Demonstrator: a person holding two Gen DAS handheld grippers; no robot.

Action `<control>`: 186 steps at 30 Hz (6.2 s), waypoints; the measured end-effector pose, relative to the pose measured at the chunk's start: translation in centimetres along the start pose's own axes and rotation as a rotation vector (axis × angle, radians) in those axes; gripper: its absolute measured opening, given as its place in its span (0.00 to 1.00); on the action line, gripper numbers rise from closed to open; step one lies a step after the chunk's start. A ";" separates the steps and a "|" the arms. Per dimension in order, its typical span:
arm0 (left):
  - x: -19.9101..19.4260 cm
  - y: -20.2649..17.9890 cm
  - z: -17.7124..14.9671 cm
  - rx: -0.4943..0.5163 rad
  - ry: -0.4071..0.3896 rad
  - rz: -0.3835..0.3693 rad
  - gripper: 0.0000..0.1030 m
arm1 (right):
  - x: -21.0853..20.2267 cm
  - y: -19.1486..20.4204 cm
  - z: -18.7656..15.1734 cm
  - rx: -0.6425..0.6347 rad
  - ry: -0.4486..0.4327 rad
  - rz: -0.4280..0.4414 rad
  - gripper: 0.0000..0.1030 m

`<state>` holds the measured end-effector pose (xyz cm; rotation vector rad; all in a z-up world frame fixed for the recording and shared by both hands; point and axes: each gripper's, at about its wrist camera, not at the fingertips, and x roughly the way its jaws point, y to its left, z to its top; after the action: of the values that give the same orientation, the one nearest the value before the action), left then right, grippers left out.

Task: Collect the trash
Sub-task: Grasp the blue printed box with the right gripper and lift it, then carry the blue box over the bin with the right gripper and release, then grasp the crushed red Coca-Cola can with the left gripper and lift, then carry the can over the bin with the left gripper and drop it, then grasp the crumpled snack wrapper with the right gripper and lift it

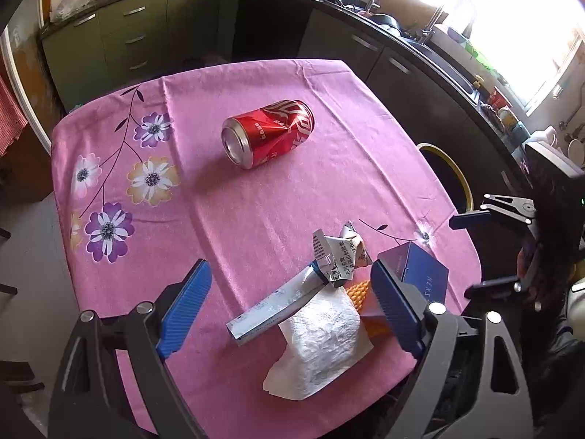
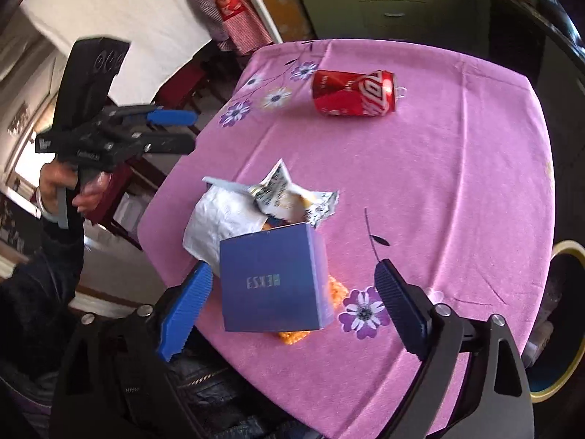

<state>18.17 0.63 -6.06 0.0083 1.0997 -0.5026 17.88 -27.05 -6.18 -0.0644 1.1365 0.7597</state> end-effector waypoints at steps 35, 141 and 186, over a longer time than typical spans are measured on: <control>1.0 -1.0 -1.0 0.067 0.031 -0.027 0.83 | 3.2 0.5 -2.8 -0.015 -0.027 -0.106 0.77; 9.2 -13.9 13.8 0.724 0.160 -0.069 0.65 | -8.9 -19.8 -12.2 0.631 -0.224 -0.510 0.88; 10.4 -28.0 11.6 0.531 0.037 -0.255 0.88 | -14.4 -16.7 -21.2 0.583 -0.302 -0.518 0.90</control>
<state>20.67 -31.17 -2.88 0.3467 0.9810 -1.0162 7.75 -55.73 -9.02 0.2331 0.9535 -0.0385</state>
